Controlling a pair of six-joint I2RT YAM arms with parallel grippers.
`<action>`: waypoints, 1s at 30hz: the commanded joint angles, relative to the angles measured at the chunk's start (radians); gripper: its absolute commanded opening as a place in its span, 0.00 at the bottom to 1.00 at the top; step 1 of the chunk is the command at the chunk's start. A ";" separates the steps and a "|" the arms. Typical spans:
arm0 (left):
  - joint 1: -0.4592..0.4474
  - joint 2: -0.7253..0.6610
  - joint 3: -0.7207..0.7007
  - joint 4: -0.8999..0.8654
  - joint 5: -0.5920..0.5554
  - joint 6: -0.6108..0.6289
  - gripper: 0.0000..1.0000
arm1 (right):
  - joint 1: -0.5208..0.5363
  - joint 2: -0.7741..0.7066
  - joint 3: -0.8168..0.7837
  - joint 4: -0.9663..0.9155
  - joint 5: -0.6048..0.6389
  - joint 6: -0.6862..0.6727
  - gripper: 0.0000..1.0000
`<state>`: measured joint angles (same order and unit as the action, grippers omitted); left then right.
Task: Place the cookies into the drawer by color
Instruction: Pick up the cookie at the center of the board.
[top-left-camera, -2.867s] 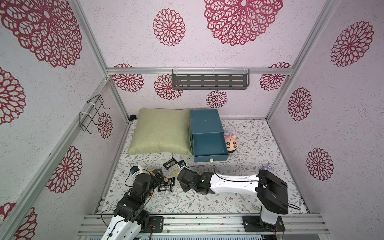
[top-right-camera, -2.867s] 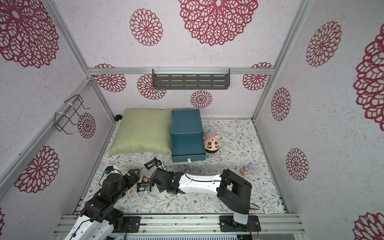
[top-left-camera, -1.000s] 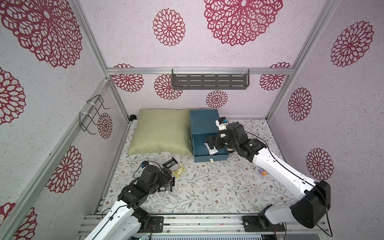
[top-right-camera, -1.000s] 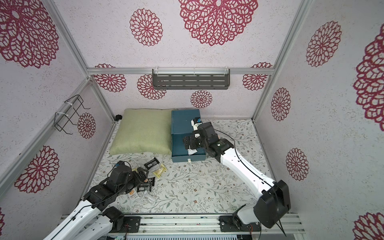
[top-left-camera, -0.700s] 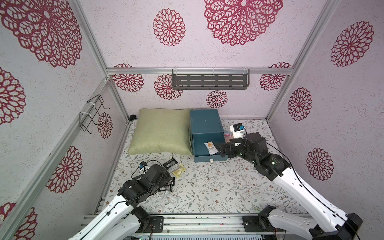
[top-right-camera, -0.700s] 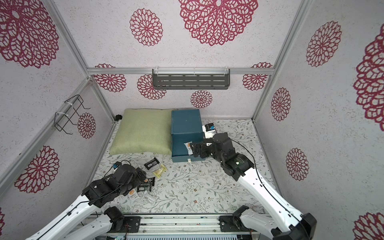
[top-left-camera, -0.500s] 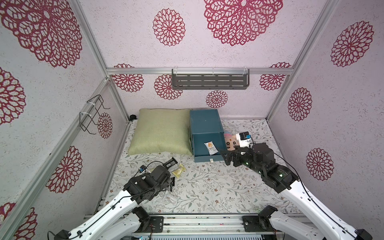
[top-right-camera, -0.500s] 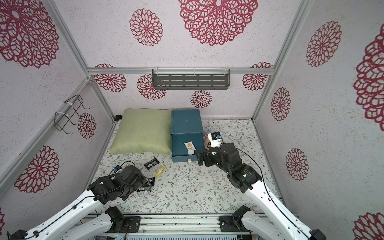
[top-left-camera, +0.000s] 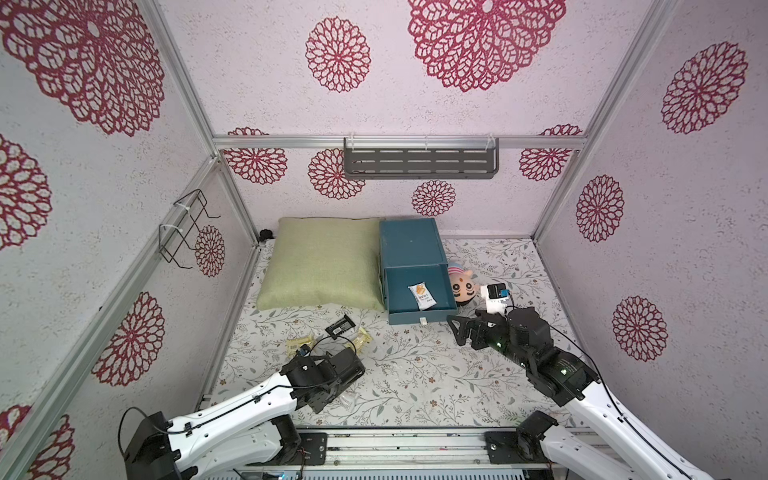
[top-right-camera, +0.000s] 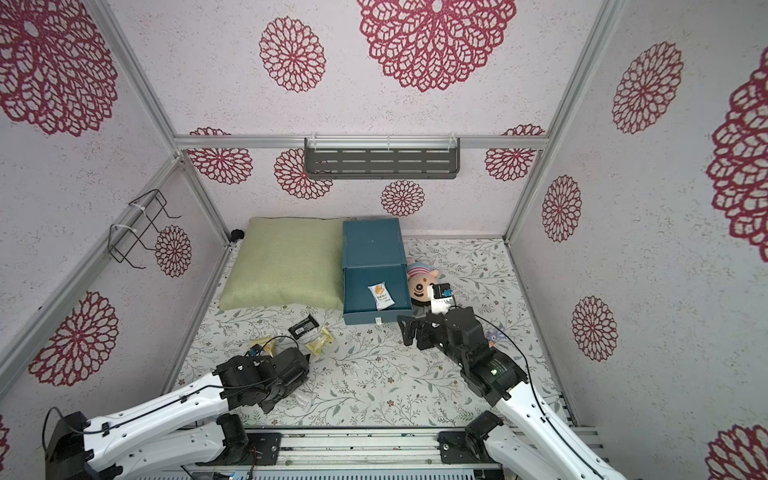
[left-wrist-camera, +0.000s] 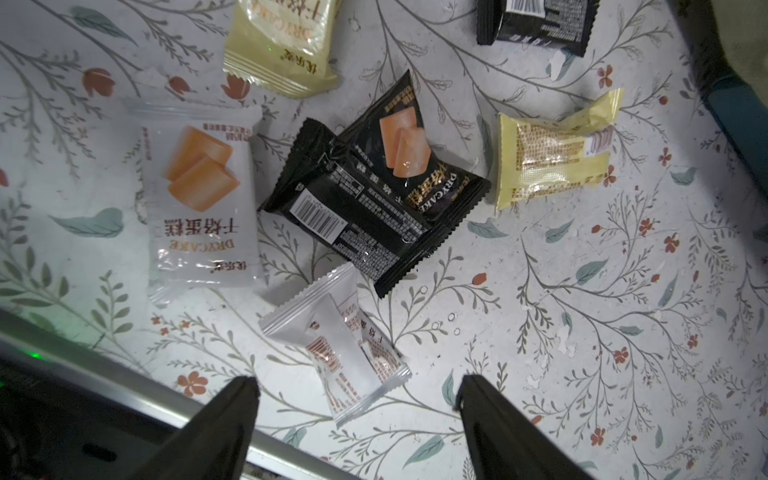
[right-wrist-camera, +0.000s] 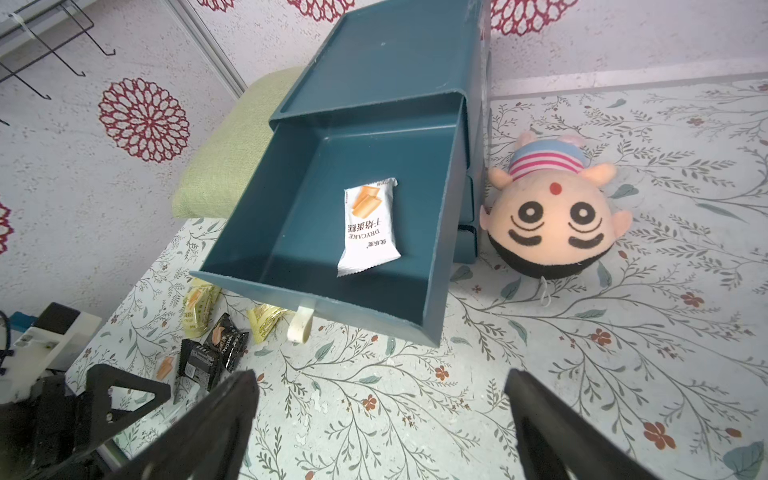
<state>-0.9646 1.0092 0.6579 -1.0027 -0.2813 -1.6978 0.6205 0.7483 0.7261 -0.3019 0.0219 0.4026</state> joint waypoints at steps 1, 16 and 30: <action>-0.023 0.038 -0.012 0.052 -0.013 -0.039 0.82 | -0.003 0.006 0.013 0.050 0.004 0.014 0.99; -0.069 0.197 -0.076 0.156 0.001 -0.128 0.74 | -0.004 0.055 0.049 -0.001 0.003 0.008 0.99; -0.071 0.388 -0.020 0.265 0.039 -0.078 0.54 | -0.004 0.030 0.021 0.010 -0.023 0.025 0.99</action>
<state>-1.0241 1.3708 0.6300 -0.8036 -0.2642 -1.7874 0.6205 0.7998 0.7403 -0.3088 0.0128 0.4194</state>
